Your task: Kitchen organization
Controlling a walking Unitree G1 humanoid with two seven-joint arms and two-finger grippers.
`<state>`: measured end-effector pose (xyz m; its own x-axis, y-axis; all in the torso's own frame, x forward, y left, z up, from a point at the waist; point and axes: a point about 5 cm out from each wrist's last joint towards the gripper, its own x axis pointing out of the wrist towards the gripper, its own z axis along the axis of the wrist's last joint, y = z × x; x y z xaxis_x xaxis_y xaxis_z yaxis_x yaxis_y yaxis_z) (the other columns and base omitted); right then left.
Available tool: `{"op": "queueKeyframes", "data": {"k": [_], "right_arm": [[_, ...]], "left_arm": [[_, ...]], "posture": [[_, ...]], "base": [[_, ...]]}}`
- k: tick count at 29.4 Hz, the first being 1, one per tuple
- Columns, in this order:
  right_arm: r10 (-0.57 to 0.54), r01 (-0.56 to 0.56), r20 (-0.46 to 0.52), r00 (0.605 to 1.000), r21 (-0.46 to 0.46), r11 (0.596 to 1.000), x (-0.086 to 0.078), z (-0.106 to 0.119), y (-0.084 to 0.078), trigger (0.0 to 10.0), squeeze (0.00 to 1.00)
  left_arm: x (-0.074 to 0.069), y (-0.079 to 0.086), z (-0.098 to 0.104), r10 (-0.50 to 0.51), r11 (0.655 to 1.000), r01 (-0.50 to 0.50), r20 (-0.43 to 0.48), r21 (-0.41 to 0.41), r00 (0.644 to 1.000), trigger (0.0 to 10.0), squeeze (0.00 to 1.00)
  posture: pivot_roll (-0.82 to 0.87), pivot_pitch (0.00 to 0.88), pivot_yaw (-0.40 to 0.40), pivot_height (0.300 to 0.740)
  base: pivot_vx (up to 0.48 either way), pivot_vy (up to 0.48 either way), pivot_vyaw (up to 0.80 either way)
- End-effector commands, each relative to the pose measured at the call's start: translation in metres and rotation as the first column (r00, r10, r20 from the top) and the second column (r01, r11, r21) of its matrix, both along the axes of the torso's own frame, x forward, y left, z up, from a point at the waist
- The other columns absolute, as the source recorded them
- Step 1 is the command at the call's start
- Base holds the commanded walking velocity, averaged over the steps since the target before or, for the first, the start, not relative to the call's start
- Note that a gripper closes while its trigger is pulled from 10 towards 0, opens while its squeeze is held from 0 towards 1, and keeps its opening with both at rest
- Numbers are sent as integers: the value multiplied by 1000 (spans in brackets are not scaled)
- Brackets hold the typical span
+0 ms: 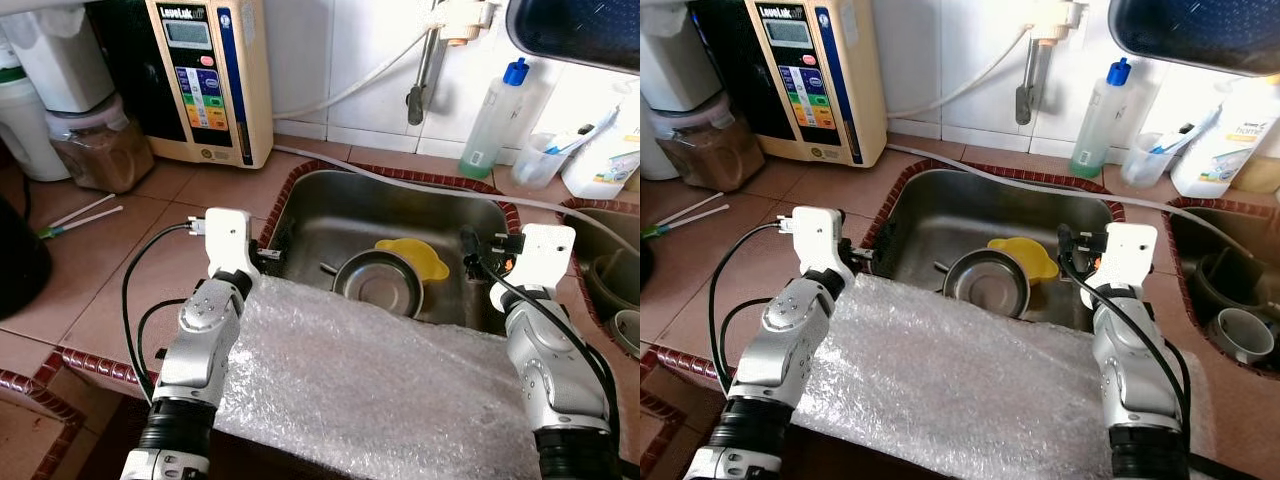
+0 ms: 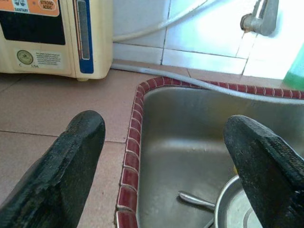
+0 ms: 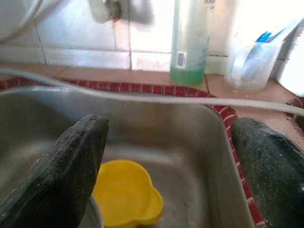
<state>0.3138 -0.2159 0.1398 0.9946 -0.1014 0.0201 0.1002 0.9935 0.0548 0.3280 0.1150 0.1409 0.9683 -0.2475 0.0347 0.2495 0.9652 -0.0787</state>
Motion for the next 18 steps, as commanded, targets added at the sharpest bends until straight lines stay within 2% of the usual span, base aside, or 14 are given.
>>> {"op": "queueKeyframes", "data": {"k": [1,4,8,13,16,18], "right_arm": [[-5,4,28,1000,30,1000,5,8,4,10000,0],[-5,4,20,1000,40,999,7,7,7,10000,0],[-29,28,-23,999,-12,1000,3,-1,6,10000,0],[-45,45,-11,999,-35,998,0,1,4,10000,0],[-31,31,5,999,50,998,4,0,9,10000,0],[-19,19,9,1000,52,998,6,1,13,10000,0]], "left_arm": [[0,4,8,17,1000,-17,20,2,1000,10000,0],[0,5,9,22,1000,-22,18,3,1000,10000,0],[-5,9,8,29,999,-29,11,12,1000,10000,0],[-7,13,7,47,998,-47,-11,35,999,10000,0],[-5,14,9,43,999,-43,-23,22,999,10000,0],[-3,12,10,40,999,-40,-18,20,999,10000,0]], "posture": [[21,0,-2,740],[25,0,-6,740],[31,0,-9,740],[27,0,9,740],[19,0,10,740],[16,0,7,740]], "base": [[0,0,0],[0,0,0],[0,0,0],[0,0,0],[0,0,0],[0,0,0]]}}
